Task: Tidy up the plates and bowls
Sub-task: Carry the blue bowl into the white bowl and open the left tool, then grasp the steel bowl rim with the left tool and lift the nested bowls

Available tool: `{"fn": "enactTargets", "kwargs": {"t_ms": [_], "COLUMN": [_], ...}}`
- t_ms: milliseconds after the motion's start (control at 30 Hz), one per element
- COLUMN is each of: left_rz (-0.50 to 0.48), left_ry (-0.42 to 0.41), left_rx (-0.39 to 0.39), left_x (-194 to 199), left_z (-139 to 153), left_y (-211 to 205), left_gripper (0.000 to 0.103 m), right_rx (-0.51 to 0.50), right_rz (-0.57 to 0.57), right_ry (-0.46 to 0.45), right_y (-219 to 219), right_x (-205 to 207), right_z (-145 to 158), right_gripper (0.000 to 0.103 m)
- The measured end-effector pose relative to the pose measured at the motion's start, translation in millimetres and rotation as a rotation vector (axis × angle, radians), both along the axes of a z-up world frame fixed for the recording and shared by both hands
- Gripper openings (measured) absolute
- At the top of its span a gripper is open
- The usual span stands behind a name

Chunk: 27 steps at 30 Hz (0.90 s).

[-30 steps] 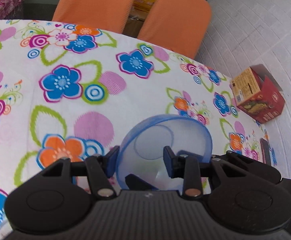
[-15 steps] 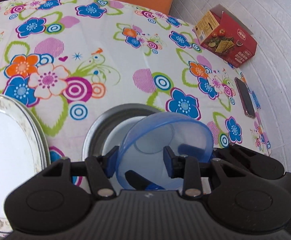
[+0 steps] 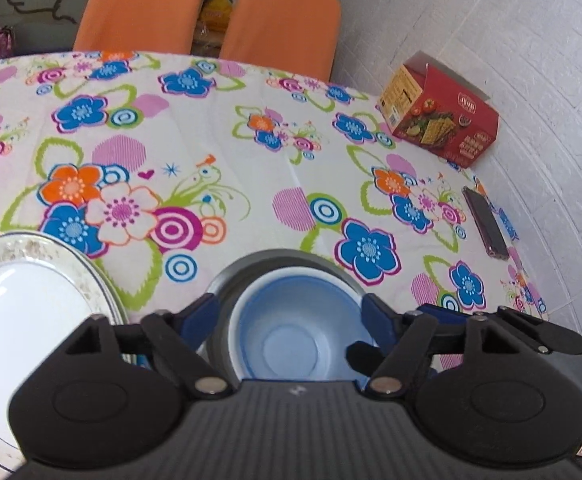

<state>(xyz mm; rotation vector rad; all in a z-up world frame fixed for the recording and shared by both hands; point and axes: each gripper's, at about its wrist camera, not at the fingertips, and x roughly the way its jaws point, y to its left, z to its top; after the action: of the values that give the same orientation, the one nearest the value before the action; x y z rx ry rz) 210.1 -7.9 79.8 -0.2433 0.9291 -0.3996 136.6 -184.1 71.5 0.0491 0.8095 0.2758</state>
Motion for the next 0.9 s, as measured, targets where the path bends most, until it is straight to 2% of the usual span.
{"fn": "enactTargets", "kwargs": {"t_ms": [100,200,300,467,900], "left_rz": [0.047,0.078,0.105,0.110,0.071], "left_ry": [-0.094,-0.125,-0.125,-0.097,-0.081], "left_rx": [-0.008,0.013,0.026,0.060,0.165], "left_x": [-13.4,-19.5,-19.7,-12.4,3.3], "left_z": [6.7,0.8,-10.8,-25.8,-39.2], "left_y": [9.4,11.2,15.2,17.9,6.5], "left_gripper": [0.080,0.080,0.080,0.080,0.081], "right_rx": [-0.036,-0.038,0.011,-0.058,-0.080], "right_rz": [-0.082,-0.165,-0.175,-0.167,-0.135], "right_ry": [-0.173,-0.251,-0.233,-0.201,-0.101], "right_y": [-2.2,2.0,3.1,6.7,5.7], "right_x": [-21.7,-32.7,-26.7,-14.7,3.3], "right_z": [2.5,-11.1,-26.9,-35.7,-52.5], "right_gripper": [0.060,0.060,0.060,0.060,0.060]}}
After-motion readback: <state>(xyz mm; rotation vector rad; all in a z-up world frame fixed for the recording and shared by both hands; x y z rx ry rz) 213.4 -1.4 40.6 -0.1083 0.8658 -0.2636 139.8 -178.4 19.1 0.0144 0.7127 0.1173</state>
